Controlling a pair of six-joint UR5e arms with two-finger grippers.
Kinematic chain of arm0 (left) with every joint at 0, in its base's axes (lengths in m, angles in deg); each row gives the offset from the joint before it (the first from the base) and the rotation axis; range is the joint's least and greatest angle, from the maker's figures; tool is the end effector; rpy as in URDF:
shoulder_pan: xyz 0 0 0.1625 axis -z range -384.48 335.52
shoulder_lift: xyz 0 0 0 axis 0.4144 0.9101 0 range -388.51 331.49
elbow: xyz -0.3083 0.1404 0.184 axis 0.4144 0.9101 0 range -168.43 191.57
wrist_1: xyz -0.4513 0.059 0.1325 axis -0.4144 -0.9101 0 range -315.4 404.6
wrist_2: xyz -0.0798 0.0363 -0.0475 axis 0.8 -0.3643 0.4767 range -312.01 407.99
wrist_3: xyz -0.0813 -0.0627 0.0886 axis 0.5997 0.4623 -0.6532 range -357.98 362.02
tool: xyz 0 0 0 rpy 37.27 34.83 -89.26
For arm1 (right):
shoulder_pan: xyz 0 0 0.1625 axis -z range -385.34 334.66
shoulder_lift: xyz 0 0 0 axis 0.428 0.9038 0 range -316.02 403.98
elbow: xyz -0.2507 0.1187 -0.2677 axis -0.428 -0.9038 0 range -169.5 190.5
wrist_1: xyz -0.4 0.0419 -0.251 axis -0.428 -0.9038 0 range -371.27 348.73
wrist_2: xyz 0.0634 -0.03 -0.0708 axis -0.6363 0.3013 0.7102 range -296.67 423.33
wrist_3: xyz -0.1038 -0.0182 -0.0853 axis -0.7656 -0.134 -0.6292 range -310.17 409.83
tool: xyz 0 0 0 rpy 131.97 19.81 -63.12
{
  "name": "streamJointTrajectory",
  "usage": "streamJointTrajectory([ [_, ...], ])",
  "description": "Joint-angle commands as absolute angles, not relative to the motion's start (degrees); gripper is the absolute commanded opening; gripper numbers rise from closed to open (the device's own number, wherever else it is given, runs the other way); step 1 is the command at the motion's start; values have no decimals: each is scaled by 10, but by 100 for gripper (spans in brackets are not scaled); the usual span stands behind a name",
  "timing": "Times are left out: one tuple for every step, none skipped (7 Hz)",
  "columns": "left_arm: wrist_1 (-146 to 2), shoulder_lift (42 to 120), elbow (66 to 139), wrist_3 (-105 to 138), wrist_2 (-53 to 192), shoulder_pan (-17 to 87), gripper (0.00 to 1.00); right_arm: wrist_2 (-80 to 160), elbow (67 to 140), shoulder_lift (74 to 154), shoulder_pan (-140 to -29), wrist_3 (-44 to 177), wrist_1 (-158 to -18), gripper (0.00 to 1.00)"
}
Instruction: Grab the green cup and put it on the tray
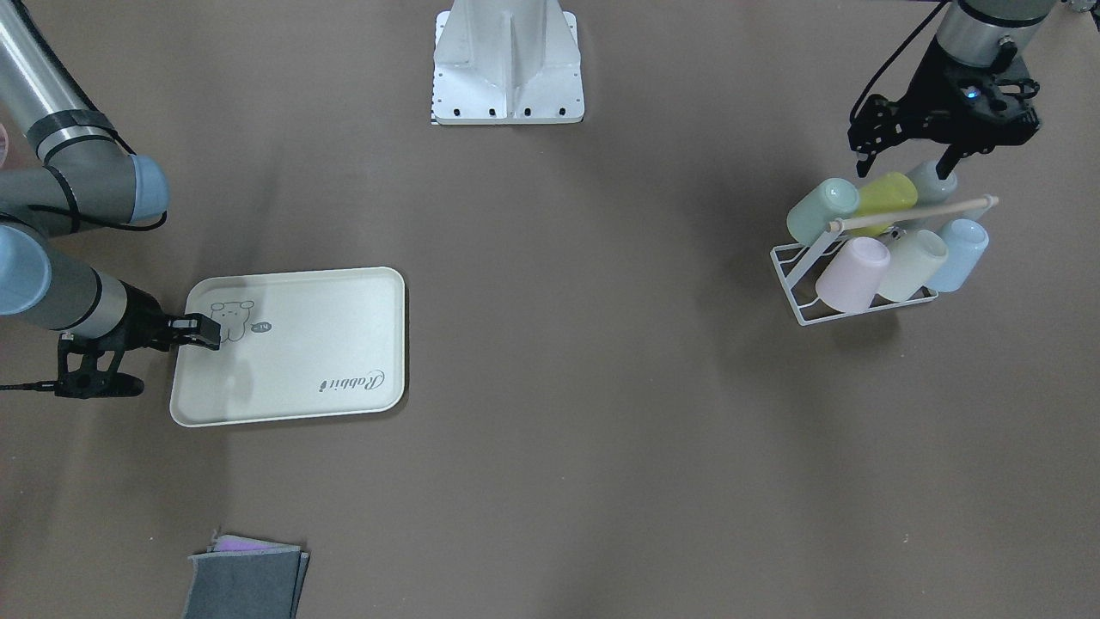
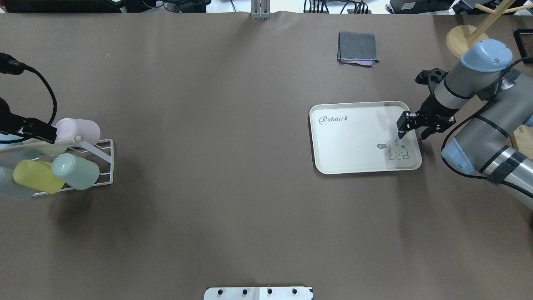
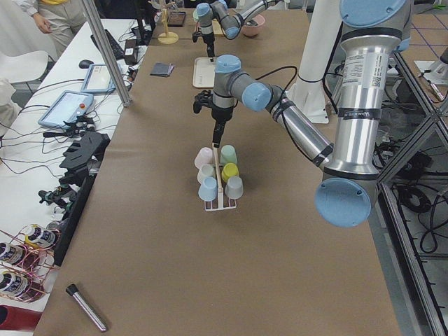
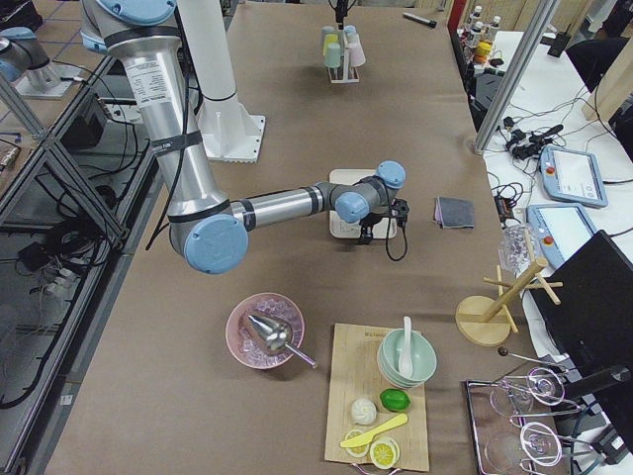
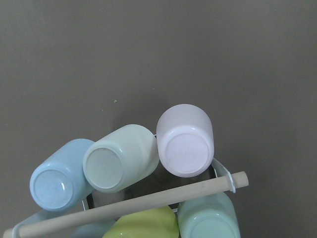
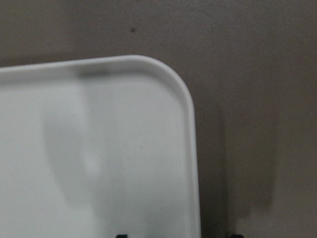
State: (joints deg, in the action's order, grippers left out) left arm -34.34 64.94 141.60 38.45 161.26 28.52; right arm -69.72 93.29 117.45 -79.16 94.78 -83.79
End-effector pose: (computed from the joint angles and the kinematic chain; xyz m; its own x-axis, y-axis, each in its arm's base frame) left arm 0.2397 -0.4507 0.2861 0.7895 0.1805 -0.5866 -0.0488 0.9712 0.2331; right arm -0.3758 -0.5829 0.5019 0.6610 0.0278 0.7499 0.0846 0.9902 -0.1113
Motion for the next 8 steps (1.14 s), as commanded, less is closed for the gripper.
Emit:
streamJointTrajectory([
  [-343, 650, 1430, 324, 1557, 250, 98, -698, 946, 1192, -792, 932, -838, 56],
  [-342, 651, 1433, 277, 1542, 250, 98, -700, 946, 1192, -792, 932, -839, 40],
  [-342, 651, 1437, 276, 1541, 238, 98, -700, 946, 1191, -792, 933, -839, 35],
  [-341, 651, 1438, 276, 1533, 214, 98, -700, 945, 1191, -792, 933, -839, 35],
  [-340, 652, 1440, 276, 1514, 184, 98, -700, 944, 1191, -791, 933, -839, 32],
  [-335, 660, 1440, 276, 1490, 152, 98, -700, 944, 1191, -791, 933, -839, 28],
  [-310, 675, 1444, 275, 1472, 119, 98, -700, 944, 1191, -791, 933, -839, 23],
  [-232, 723, 1457, 258, 1452, 91, 98, -700, 944, 1190, -791, 937, -840, 15],
])
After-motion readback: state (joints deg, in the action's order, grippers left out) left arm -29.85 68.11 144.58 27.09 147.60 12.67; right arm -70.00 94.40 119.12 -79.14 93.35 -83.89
